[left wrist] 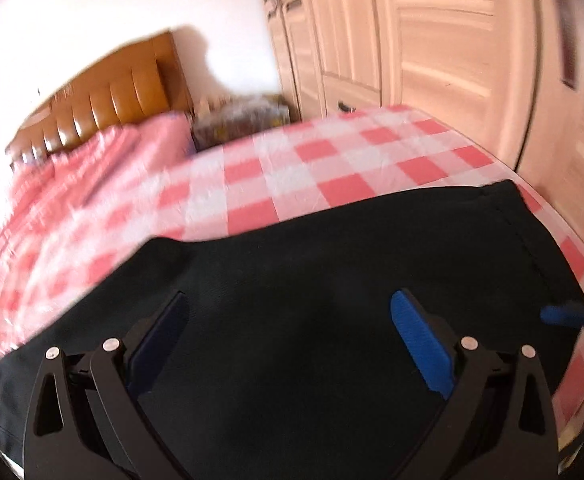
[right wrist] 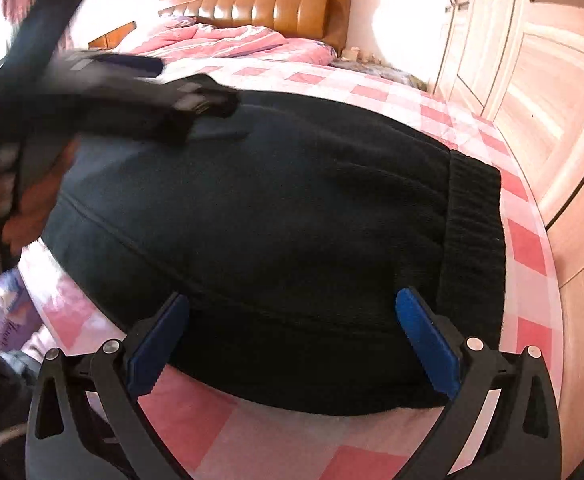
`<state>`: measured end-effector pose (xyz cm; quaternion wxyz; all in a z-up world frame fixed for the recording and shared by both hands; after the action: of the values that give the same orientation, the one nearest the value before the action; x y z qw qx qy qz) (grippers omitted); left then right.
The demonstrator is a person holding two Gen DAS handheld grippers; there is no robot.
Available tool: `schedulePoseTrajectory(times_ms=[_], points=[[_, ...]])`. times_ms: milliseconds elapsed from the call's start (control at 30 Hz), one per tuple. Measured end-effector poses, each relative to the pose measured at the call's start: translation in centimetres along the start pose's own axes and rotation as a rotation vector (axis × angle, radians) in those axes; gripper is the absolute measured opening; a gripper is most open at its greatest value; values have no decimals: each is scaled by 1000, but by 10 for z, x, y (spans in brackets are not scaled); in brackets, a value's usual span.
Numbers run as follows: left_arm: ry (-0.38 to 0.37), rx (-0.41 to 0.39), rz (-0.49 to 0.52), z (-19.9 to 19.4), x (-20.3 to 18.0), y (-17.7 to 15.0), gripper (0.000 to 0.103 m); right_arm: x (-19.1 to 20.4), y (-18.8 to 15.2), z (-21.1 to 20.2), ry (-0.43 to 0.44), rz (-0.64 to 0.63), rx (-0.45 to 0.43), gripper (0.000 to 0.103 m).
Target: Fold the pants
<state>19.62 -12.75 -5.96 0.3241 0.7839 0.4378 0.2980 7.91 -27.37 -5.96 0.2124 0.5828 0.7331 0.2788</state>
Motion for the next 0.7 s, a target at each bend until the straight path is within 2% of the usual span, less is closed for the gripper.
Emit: schedulePoseTrajectory(times_ms=[133, 233, 333, 367, 467, 500, 600, 667, 700], points=[[25, -16, -16, -13, 13, -10, 101, -11, 22, -7, 15, 124, -34, 99], [39, 36, -81, -8, 37, -20, 101, 1, 43, 4, -44, 71, -32, 99], [103, 70, -156, -4, 67, -31, 101, 23, 65, 14, -37, 11, -49, 99], [146, 53, -168, -7, 77, -32, 101, 24, 71, 19, -43, 3, -54, 99], [406, -93, -154, -37, 106, -32, 101, 32, 77, 35, -80, 0, -38, 99], [438, -132, -164, -47, 114, -31, 101, 31, 75, 41, -86, 12, -23, 99], [418, -239, -226, -85, 144, -18, 101, 28, 54, 54, -96, 18, 54, 99], [423, -309, -244, -114, 163, 5, 101, 30, 50, 63, -94, 27, 56, 99], [434, -361, -243, -136, 172, 26, 101, 27, 48, 63, -84, 51, 57, 99]])
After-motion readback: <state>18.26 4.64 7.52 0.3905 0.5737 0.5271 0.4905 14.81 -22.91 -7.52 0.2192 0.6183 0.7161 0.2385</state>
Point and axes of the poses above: each gripper's, at about its wrist camera, not at the fingertips, and z roughly the way its jaws point, x to its left, y to its top, the point moved 4 cm from there along z, roughly the way its jaws point, and after that the axes turned 4 degrees about -x, right-handed, at the moved point
